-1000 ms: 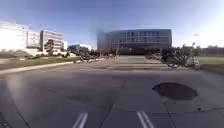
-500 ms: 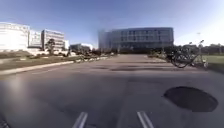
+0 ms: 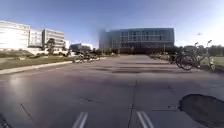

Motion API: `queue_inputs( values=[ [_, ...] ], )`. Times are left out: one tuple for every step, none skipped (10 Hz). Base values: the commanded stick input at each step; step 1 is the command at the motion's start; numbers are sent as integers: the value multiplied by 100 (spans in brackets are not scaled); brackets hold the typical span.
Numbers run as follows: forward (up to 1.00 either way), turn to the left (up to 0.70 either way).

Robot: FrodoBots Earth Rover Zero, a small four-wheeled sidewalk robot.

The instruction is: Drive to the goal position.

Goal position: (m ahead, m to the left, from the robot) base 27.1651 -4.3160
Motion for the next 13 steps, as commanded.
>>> queue_inputs(
  values=[
    [70, -8],
    [70, -13],
    [70, -13],
    [70, -13],
    [70, -13],
    [70, -13],
    [70, -10],
    [69, 0],
    [50, 0],
    [45, 0],
    [45, 0],
    [45, 0],
    [45, 0]
  ],
)
